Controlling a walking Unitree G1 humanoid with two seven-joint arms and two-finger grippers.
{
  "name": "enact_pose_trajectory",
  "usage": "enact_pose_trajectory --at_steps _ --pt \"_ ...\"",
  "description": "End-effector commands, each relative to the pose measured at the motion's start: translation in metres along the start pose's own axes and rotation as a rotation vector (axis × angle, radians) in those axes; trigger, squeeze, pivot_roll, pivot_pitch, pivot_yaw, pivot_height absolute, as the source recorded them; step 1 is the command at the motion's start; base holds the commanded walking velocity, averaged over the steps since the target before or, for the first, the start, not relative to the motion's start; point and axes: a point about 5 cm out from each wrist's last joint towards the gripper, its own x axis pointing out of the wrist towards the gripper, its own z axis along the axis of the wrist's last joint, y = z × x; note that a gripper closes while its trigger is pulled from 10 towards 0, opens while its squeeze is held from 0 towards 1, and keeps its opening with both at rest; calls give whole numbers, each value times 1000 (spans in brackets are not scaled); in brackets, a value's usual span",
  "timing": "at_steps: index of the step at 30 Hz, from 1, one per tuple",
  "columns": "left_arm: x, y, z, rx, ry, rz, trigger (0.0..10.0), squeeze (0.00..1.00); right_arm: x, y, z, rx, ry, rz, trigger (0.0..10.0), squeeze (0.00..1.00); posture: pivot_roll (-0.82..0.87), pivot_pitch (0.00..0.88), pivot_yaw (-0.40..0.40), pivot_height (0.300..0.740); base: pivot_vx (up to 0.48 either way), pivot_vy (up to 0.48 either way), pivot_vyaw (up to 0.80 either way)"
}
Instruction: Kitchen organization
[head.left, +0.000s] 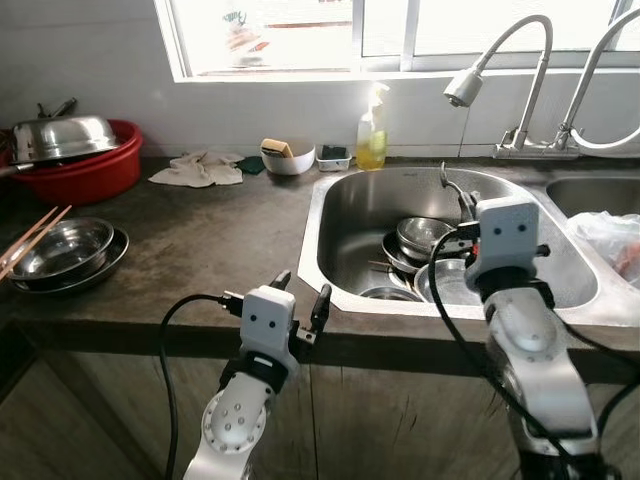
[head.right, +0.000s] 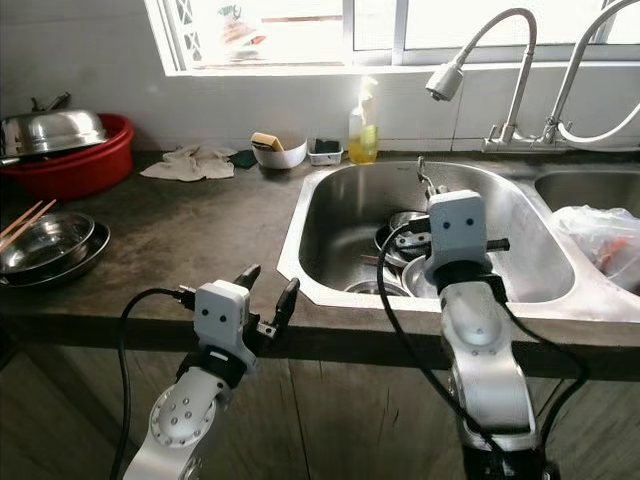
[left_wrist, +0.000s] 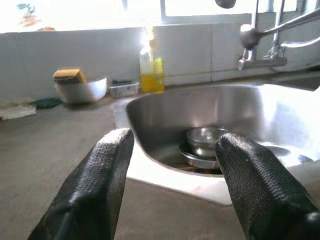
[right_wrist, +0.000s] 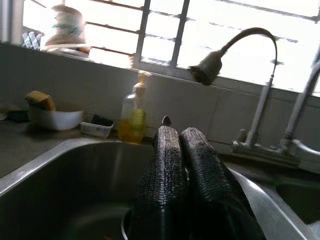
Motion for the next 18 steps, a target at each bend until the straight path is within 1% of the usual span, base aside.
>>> enact_pose_trajectory --at_steps 1,4,5,6,7,8,12,13,15,17,18 --pt "-1 5 -2 5 15 26 10000 0 12 -4 8 2 9 47 10000 0 59 13 -16 740 398 0 0" --pt "-1 5 -2 1 13 27 10000 0 16 -7 9 -10 22 54 10000 0 59 13 -16 740 395 0 0" --pt "-1 5 -2 -12 10 31 10000 0 20 -10 10 -25 33 65 10000 0 63 14 -19 740 0 0 0" --pt "-1 5 -2 -12 10 31 10000 0 20 -10 10 -25 33 65 10000 0 63 14 -19 740 0 0 0" --pt "0 6 -2 -17 17 41 10000 0 25 -14 11 -43 53 75 10000 0 60 18 -19 740 0 0 0" --pt "0 6 -2 -17 17 41 10000 0 25 -14 11 -43 53 75 10000 0 60 18 -19 740 0 0 0" --pt "-3 6 -3 -9 23 57 10000 0 43 -39 11 -110 141 73 10000 0 68 33 -25 740 0 0 0" --pt "-3 6 -3 -9 23 57 10000 0 43 -39 11 -110 141 73 10000 0 68 33 -25 740 0 0 0" --pt "-4 6 -3 -11 26 57 10000 0 47 -45 10 -124 178 94 10000 0 65 37 -25 740 0 0 0" --pt "-6 4 -3 -22 31 45 10000 0 55 -53 4 -180 251 124 10000 0 69 50 -26 740 0 0 0" --pt "-6 4 -3 -22 31 45 10000 0 55 -53 4 -180 251 124 10000 0 69 50 -26 740 0 0 0"
